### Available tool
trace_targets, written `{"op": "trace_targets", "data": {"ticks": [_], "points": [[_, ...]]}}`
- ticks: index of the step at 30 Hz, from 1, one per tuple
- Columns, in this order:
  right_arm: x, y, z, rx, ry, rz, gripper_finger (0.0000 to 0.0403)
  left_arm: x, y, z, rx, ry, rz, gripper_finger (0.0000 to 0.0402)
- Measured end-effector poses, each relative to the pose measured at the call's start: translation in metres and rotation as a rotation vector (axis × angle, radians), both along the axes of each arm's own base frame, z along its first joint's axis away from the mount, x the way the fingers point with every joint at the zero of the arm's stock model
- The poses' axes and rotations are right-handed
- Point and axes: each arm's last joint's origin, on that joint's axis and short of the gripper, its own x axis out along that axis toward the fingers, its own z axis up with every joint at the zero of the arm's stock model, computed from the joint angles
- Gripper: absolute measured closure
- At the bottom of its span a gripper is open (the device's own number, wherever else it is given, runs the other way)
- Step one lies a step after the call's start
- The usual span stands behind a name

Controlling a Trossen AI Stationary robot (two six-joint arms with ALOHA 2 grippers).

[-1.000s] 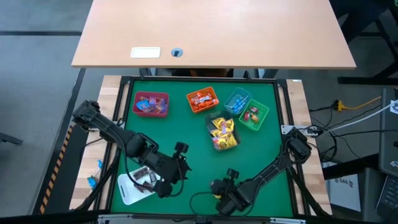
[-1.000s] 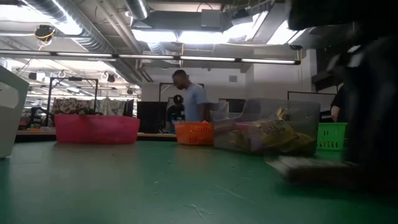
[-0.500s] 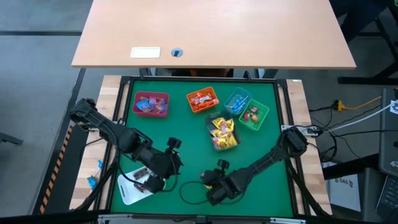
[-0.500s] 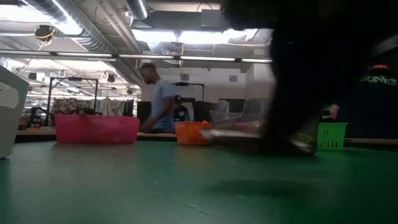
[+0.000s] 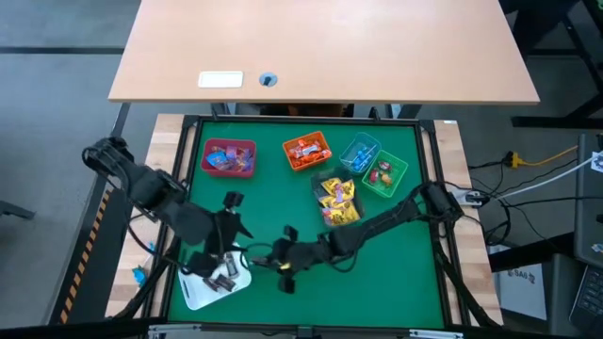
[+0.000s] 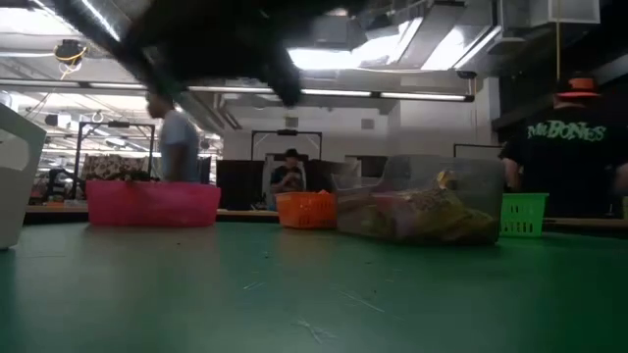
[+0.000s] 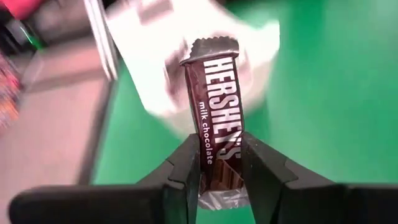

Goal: Sort candy
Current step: Put the brown chocolate into the white bin

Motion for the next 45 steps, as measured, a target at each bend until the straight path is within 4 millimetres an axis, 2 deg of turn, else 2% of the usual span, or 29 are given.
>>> {"op": "trace_targets", "data": {"ticks": [5,12,16,20,26,29,40,45], "points": [[0.019,-0.013,0.019,0.023,-0.257,0.017,0.0304,-0.012,0.009,0.011,0.007,-0.063,0.044,0.0269],[0.037,-0.021,0.004,0.08,-0.417,0.053,0.0304,-0.014,0.013,0.014,0.03,-0.089,0.081,0.0269],[0.044,-0.017,-0.007,0.106,-0.492,0.052,0.0304,-0.013,0.016,0.014,0.036,-0.09,0.09,0.0269],[0.058,-0.011,-0.016,0.12,-0.516,0.066,0.0304,-0.012,0.018,0.014,0.038,-0.09,0.1,0.0269],[0.084,0.002,-0.027,0.165,-0.527,0.187,0.0304,-0.01,0.02,0.014,0.038,-0.09,0.109,0.0269],[0.091,0.005,-0.025,0.164,-0.495,0.206,0.0304,-0.01,0.02,0.014,0.038,-0.09,0.109,0.0269],[0.093,0.006,-0.021,0.163,-0.471,0.22,0.0301,-0.011,0.02,0.014,0.04,-0.086,0.107,0.0269],[0.093,0.006,-0.021,0.163,-0.472,0.219,0.0256,-0.011,0.02,0.014,0.041,-0.085,0.107,0.0269]]}}
